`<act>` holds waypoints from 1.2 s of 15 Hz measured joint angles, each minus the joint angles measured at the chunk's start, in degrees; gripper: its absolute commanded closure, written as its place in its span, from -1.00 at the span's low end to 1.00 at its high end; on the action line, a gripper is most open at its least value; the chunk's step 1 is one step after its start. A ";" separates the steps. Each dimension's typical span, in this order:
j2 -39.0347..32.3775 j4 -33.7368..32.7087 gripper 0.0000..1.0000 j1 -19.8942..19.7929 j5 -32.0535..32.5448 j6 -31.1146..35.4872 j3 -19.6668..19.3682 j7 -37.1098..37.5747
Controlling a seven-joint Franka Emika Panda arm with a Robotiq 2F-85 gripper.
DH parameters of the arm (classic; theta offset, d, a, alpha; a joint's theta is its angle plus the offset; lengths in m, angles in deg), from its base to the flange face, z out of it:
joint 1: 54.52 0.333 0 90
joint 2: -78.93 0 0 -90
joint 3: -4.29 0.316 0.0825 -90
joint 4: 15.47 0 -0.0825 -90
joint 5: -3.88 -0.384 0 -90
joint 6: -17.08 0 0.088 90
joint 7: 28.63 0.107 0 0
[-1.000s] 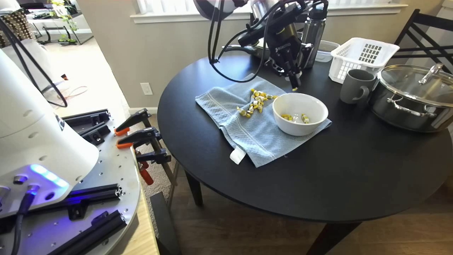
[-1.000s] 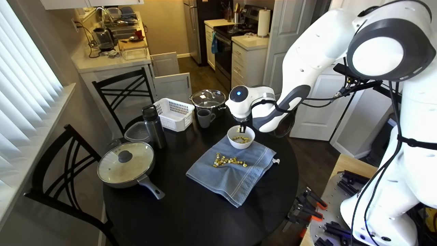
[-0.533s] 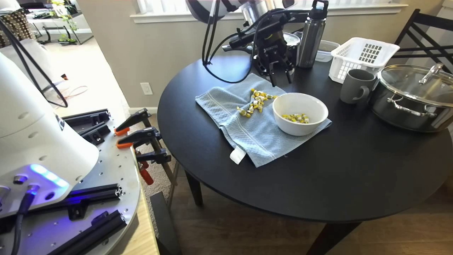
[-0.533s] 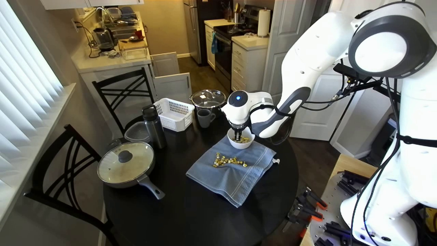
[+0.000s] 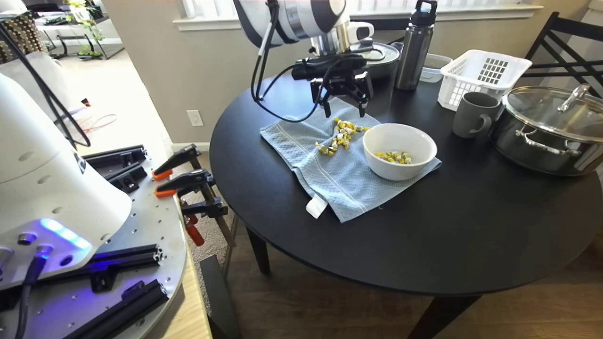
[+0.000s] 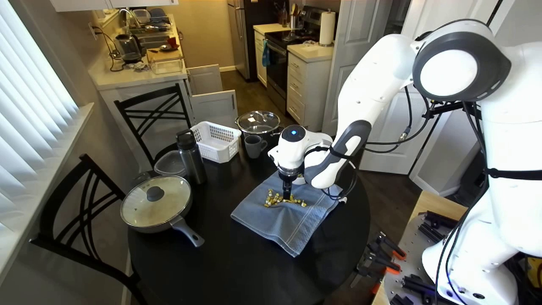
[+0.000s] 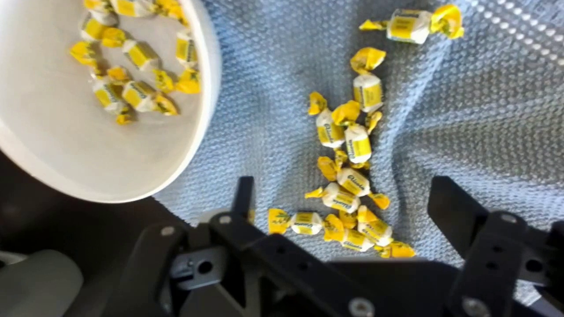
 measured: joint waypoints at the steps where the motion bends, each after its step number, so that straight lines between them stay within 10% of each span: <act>1: -1.32 -0.50 -1.00 -0.83 -2.79 0.25 1.01 -2.36; 18: -14.09 -11.32 -0.97 -6.92 -23.91 7.88 6.52 -12.72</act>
